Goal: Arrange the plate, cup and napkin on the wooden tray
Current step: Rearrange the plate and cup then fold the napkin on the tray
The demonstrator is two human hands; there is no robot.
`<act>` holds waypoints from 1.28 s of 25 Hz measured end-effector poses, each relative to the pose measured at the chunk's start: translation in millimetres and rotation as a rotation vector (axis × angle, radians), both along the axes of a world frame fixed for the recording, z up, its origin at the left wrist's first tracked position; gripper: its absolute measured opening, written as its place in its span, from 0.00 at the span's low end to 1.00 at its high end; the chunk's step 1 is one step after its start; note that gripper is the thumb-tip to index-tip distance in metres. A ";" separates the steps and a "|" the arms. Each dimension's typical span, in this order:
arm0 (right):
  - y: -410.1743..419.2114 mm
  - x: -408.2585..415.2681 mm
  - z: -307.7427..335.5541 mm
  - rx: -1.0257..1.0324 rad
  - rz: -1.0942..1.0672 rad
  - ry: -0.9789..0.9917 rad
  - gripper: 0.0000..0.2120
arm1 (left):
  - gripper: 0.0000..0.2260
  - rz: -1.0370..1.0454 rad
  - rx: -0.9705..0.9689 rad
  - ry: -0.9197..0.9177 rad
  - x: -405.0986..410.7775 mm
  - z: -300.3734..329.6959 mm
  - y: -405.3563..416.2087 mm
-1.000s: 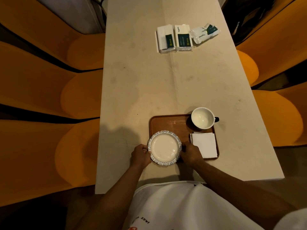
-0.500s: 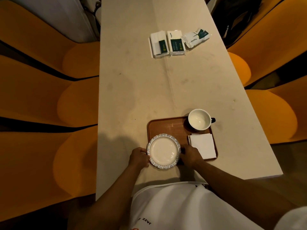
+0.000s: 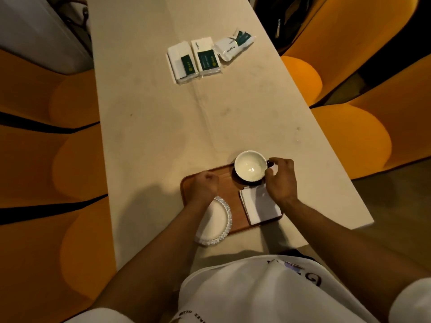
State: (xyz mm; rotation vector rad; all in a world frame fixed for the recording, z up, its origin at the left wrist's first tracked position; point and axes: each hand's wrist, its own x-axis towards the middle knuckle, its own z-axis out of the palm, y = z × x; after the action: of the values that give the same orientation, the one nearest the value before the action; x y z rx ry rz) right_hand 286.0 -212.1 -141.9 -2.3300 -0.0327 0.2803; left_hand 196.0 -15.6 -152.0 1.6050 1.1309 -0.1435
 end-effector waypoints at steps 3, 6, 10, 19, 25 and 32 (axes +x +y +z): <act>-14.7 32.3 -7.2 0.007 0.063 0.099 0.18 | 0.13 0.027 -0.161 -0.007 38.3 6.5 -24.8; -20.9 51.8 -18.2 0.007 0.231 0.183 0.18 | 0.18 0.031 -0.191 -0.033 63.2 5.7 -40.8; -22.7 57.9 -25.2 0.086 0.347 0.152 0.18 | 0.16 0.019 -0.172 -0.048 68.2 -0.6 -47.5; -17.2 57.3 -27.7 0.151 0.322 0.206 0.20 | 0.18 0.043 -0.148 -0.027 70.3 -11.4 -44.7; -9.3 54.0 -29.5 0.140 0.383 0.228 0.23 | 0.17 0.063 -0.162 -0.031 64.2 -9.6 -39.8; 20.6 40.2 -27.6 0.117 0.472 0.215 0.21 | 0.18 0.117 -0.168 -0.041 36.2 -9.3 -14.2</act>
State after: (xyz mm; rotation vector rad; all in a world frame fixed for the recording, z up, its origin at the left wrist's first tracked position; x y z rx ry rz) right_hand 326.2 -191.5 -169.6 -2.1385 -0.4834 0.7412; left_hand 232.2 -29.8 -161.4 1.3841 1.1475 -0.1251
